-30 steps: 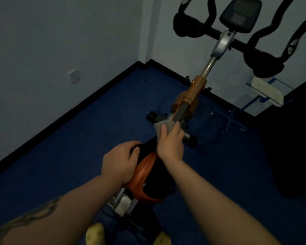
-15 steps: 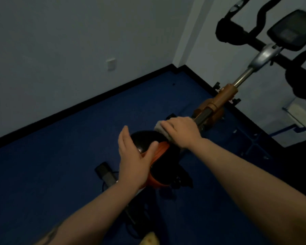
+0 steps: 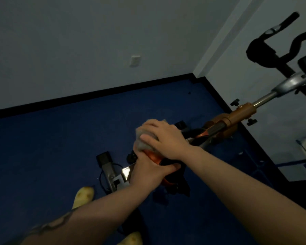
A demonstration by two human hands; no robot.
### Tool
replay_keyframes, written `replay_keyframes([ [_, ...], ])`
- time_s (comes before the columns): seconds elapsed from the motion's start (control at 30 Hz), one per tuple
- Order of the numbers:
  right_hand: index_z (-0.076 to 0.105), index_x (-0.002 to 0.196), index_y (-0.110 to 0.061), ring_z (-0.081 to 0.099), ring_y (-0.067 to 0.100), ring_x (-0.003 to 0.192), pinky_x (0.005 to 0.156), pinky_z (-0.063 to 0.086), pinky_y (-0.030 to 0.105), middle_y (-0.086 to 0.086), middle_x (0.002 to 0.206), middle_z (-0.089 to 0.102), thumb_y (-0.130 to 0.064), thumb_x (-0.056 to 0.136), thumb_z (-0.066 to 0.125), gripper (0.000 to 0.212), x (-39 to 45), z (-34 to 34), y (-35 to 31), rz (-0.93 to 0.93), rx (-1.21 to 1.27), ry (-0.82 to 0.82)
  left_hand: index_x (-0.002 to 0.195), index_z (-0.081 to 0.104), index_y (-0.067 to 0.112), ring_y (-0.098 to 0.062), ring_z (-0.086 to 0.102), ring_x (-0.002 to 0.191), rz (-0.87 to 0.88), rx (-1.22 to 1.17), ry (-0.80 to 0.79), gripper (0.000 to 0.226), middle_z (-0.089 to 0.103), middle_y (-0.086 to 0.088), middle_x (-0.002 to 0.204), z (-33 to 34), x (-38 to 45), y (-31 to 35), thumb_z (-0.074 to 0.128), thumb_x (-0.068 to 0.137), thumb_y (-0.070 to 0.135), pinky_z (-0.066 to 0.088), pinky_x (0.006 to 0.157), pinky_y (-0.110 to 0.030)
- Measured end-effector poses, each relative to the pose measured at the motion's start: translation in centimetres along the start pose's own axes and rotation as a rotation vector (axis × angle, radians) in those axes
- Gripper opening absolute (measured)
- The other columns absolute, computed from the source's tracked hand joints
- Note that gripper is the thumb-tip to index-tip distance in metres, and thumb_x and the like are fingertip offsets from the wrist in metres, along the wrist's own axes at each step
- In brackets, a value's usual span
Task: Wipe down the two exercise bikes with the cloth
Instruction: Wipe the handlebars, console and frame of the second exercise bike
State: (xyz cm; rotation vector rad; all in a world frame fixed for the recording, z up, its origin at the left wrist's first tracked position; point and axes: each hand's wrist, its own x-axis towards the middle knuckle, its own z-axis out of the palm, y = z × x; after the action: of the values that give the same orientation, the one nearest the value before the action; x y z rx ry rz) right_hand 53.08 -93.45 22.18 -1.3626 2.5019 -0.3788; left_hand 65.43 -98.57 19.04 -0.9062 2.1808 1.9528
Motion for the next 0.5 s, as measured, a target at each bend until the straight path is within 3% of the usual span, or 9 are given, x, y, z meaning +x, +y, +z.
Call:
replay_keyframes([
  [0.07,0.056,0.127,-0.038,0.049,0.011,0.118,0.091,0.040,0.038,-0.015,0.132,0.050,-0.066,0.092,0.034,0.050,0.5,-0.6,0.7,-0.090,0.043,-0.078,0.133,0.030,0.025,-0.010,0.061,0.098,-0.029,0.030,0.010,0.121,0.060,0.010,0.113,-0.1,-0.1,0.2,0.078,0.033,0.072,0.055,0.086,-0.037],
  [0.2,0.066,0.114,-0.032,0.059,0.018,0.109,0.092,0.047,0.041,-0.006,0.117,0.065,-0.066,0.093,0.035,0.051,2.6,-1.2,2.1,0.287,0.199,-0.116,0.122,0.015,0.036,-0.012,0.059,0.099,-0.097,-0.034,0.021,0.118,0.052,0.010,0.111,0.0,-0.4,0.1,0.078,0.028,0.070,0.054,0.088,-0.040],
  [0.27,0.066,0.107,-0.032,0.059,0.015,0.101,0.083,0.047,0.037,-0.009,0.112,0.063,-0.068,0.090,0.036,0.050,2.4,-0.3,0.9,0.194,0.089,-0.044,0.117,0.018,0.034,-0.008,0.060,0.091,-0.105,0.010,0.024,0.112,0.054,0.013,0.105,0.0,-0.4,0.0,0.076,0.029,0.074,0.056,0.081,-0.037],
  [0.37,0.066,0.107,-0.033,0.054,0.010,0.099,0.079,0.044,0.034,-0.014,0.115,0.055,-0.064,0.089,0.043,0.042,1.0,0.4,0.0,-0.223,-0.030,-0.009,0.109,0.045,0.030,-0.003,0.062,0.084,-0.056,0.056,-0.004,0.090,0.063,0.017,0.095,0.1,-0.1,-0.2,0.075,0.037,0.075,0.058,0.076,-0.035],
  [0.4,0.066,0.107,-0.032,0.054,0.009,0.101,0.081,0.044,0.034,-0.014,0.116,0.056,-0.061,0.089,0.046,0.039,1.2,0.2,0.3,-0.280,-0.022,-0.042,0.105,0.051,0.032,-0.002,0.063,0.084,-0.040,0.051,-0.017,0.082,0.065,0.017,0.094,0.0,-0.1,-0.2,0.076,0.038,0.074,0.058,0.077,-0.035],
  [0.43,0.066,0.107,-0.033,0.054,0.009,0.103,0.083,0.046,0.035,-0.014,0.115,0.057,-0.061,0.090,0.048,0.038,1.6,-0.2,0.5,-0.248,0.016,-0.077,0.107,0.048,0.031,-0.002,0.063,0.085,-0.050,0.037,-0.028,0.086,0.064,0.016,0.096,0.0,0.0,-0.1,0.076,0.037,0.074,0.058,0.077,-0.035],
  [0.5,0.067,0.108,-0.035,0.057,0.010,0.103,0.087,0.048,0.037,-0.011,0.114,0.063,-0.062,0.091,0.046,0.039,2.8,-1.0,0.6,-0.027,0.141,-0.131,0.113,0.026,0.032,-0.003,0.059,0.090,-0.090,0.002,-0.022,0.104,0.056,0.016,0.104,-0.2,0.2,-0.2,0.077,0.034,0.075,0.056,0.080,-0.034],
])
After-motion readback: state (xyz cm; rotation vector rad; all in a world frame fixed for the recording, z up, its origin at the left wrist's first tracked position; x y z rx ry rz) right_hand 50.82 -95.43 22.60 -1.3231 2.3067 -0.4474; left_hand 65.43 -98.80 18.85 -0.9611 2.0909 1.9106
